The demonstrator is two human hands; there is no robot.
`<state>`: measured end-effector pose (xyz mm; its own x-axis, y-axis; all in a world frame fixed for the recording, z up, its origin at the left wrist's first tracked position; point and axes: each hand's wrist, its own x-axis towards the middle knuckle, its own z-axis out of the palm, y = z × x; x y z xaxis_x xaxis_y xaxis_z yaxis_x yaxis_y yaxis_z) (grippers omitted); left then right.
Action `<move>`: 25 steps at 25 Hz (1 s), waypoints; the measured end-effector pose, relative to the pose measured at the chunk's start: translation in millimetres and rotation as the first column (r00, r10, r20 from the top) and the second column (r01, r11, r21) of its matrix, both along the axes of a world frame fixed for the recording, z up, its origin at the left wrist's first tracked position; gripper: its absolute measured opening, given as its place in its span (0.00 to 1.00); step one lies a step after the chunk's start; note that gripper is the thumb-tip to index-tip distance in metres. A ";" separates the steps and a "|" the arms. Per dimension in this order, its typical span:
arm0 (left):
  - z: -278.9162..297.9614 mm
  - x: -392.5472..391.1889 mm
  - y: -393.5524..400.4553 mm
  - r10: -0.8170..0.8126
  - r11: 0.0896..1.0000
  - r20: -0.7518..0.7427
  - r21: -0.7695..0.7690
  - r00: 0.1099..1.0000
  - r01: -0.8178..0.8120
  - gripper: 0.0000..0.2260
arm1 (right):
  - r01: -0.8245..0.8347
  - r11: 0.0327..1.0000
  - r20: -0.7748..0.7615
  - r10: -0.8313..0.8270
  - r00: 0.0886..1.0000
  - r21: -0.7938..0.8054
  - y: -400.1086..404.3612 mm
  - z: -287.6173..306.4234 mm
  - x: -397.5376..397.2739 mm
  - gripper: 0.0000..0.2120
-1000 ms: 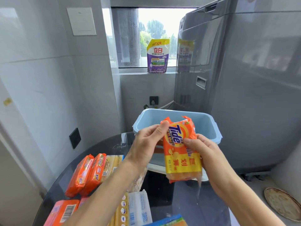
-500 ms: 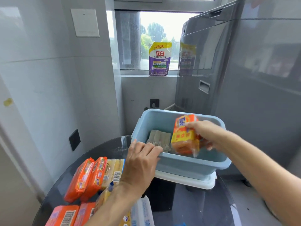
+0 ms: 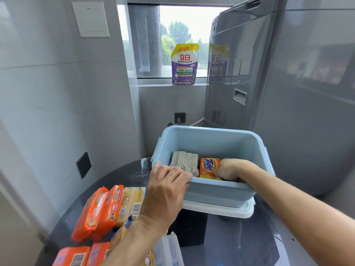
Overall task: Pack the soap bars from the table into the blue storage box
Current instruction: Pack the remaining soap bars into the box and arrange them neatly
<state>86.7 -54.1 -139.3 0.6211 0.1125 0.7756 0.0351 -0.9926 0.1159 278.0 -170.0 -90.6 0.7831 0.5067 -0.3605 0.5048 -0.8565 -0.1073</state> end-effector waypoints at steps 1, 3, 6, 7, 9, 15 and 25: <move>-1.3 1.5 0.7 0.006 1.000 0.002 0.013 1.000 -0.006 0.12 | -0.035 0.999 -0.040 0.033 0.999 -0.037 -1.8 2.0 2.7 0.13; -4.4 0.5 3.8 -0.004 0.999 0.005 0.035 1.000 0.004 0.12 | -0.060 0.996 -0.147 0.049 0.988 -0.067 -5.4 1.6 5.2 0.11; -3.8 -3.1 8.3 -0.039 0.999 -0.007 0.021 0.999 0.039 0.12 | -0.108 0.990 -0.141 0.094 0.986 -0.094 -4.4 0.0 5.8 0.06; -0.5 -2.9 8.1 -0.032 0.999 -0.013 0.006 0.999 0.032 0.12 | -0.124 0.988 -0.082 0.116 0.990 -0.095 -1.3 2.7 4.9 0.06; 6.7 -1.2 9.8 -0.021 0.999 -0.061 -0.035 0.998 0.019 0.15 | -0.091 0.995 0.117 0.095 0.989 -0.043 1.8 11.0 0.2 0.15; 21.7 -12.4 31.0 -0.192 0.964 -0.331 -0.238 0.924 0.115 0.25 | -0.167 0.733 0.269 -0.022 0.963 0.659 -7.0 35.5 -60.5 0.07; 14.2 -68.5 39.3 -0.093 0.941 -0.400 -0.335 0.912 -0.051 0.22 | -0.463 0.638 0.104 0.517 0.850 0.616 -46.1 -14.1 -172.7 0.11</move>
